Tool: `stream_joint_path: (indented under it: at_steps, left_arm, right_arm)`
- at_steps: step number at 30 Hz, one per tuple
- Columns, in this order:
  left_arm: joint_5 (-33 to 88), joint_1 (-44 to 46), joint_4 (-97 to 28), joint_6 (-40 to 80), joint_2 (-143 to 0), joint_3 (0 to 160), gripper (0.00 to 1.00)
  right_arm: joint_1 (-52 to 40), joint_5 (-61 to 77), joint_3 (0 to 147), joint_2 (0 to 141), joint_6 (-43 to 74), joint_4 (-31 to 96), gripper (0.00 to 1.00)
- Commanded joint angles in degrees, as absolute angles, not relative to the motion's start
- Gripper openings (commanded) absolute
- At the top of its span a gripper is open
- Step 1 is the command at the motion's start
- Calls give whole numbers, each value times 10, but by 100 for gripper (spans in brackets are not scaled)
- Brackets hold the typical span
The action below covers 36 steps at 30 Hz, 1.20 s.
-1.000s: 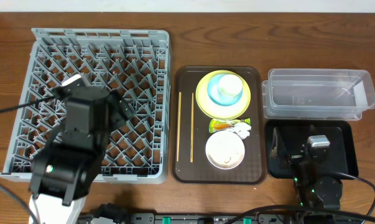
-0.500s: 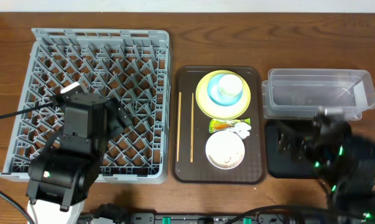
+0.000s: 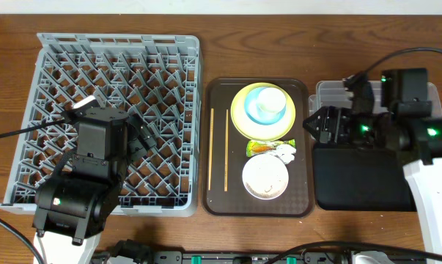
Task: Sort waste into correct bins and load items into the dishwasher
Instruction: 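Grasp the rim of the pink rice bowl with the right gripper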
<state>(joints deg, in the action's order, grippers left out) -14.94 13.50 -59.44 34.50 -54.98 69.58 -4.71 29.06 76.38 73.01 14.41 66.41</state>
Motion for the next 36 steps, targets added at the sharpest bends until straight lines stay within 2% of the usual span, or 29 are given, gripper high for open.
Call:
stream_joint_path:
  at_steps: [1,3,5,8,11,12,20,36]
  left_arm:
    - [-150,131,-595,343,-551,704,95]
    - [-150,131,-595,343,-551,704,95]
    - [-150,131,-595,343,-551,704,95]
    - [-150,131,-595,343,-551,704,95]
    - [-150,131,-595,343,-551,704,95]
    - [-150,131,-595,343,-551,704,95]
    - [-150,131,-595,343,-551,704,95]
    - [-150,131,-595,343,-551,704,95]
  right_arm:
    - [-91,324,759,749,174,667,43]
    - [-135,274,753,761,190,666,29]
    - [-183,207,745,770,216,666,27]
    - [-282,52,719,786,298,661,35]
    - [-351,-54,686,801,358,634,46]
    - [-371,-77,671,808,377,613,47]
    - [-462,-27,588,863,392,426,42]
    - [-546,-44,588,983,387,413,33]
